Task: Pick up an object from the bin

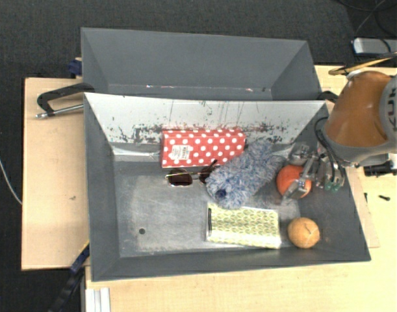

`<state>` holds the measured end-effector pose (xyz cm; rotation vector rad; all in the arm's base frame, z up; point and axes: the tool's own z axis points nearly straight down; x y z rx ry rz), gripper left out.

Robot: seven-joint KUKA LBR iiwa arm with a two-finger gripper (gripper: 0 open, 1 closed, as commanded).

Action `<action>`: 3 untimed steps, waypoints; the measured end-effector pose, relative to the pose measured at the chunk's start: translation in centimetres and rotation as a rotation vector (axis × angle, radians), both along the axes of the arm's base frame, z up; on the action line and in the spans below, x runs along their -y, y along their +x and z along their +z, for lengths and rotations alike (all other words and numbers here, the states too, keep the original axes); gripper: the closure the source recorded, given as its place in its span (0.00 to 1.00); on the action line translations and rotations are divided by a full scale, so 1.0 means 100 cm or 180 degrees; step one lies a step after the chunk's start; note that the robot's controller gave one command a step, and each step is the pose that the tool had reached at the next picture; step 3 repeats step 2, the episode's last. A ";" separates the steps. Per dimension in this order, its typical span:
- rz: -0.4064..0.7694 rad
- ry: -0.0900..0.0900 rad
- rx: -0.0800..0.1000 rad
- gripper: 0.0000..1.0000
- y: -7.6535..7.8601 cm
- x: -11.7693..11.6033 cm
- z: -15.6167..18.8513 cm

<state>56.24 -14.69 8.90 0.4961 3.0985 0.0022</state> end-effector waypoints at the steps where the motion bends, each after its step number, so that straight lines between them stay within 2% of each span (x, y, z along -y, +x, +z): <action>1: 0.0024 -0.0002 -0.0001 1.00 -0.005 -0.002 0.030; 2: 0.0155 -0.0005 0.0008 1.00 0.002 -0.013 0.163; 3: 0.0155 -0.0005 0.0008 1.00 0.002 -0.013 0.163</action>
Offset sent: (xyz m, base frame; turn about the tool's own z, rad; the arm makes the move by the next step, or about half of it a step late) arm 0.0004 0.0126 0.1620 -0.0488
